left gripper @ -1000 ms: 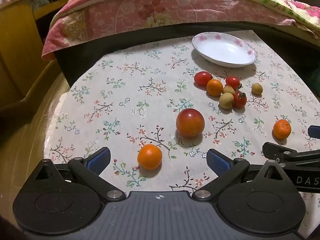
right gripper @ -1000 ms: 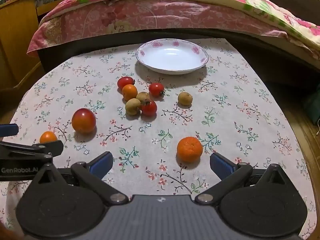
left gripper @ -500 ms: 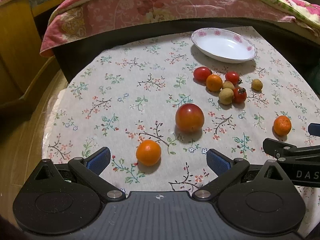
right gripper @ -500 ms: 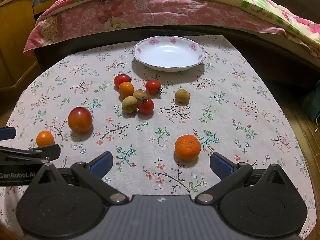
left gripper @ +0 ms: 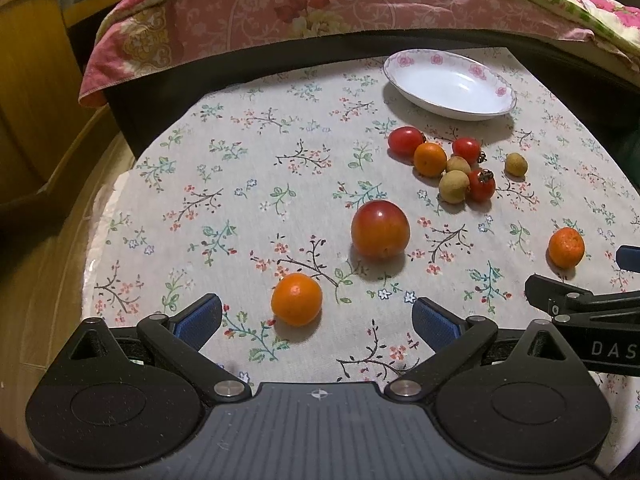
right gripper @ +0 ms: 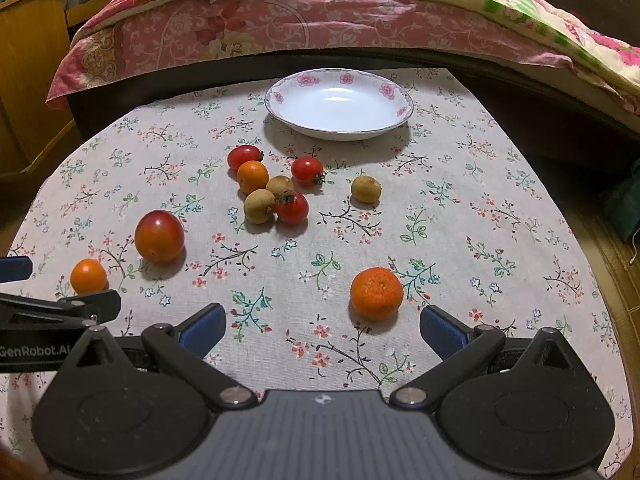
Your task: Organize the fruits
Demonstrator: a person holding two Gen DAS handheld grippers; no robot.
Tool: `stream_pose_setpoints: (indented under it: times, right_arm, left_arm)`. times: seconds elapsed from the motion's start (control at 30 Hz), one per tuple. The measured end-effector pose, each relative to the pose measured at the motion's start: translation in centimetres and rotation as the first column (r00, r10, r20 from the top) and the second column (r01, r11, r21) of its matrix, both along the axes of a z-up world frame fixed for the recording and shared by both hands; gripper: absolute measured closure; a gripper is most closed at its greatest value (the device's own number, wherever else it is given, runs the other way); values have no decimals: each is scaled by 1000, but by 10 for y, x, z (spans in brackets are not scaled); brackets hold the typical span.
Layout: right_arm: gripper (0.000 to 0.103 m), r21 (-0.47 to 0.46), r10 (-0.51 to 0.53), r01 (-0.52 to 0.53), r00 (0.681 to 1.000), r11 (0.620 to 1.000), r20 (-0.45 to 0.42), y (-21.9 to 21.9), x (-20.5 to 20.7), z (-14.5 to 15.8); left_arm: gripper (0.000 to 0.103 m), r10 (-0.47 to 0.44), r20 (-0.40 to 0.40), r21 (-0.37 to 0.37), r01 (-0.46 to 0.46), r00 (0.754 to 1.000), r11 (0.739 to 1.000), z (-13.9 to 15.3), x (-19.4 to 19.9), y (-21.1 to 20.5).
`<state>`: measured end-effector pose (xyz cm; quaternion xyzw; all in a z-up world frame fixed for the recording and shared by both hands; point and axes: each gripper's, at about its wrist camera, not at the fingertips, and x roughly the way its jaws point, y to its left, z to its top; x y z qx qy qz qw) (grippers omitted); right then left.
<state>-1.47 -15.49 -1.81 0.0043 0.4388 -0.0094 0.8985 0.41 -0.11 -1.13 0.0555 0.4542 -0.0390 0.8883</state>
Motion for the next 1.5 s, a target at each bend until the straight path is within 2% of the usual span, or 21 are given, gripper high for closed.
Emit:
stream_pose_setpoints:
  times: [1.5]
  right_arm:
    - [1, -15, 22, -22, 1000, 1000, -14, 7, 1, -3]
  left_arm:
    - [3, -3, -15, 20, 4, 1000, 1000, -3, -2, 3]
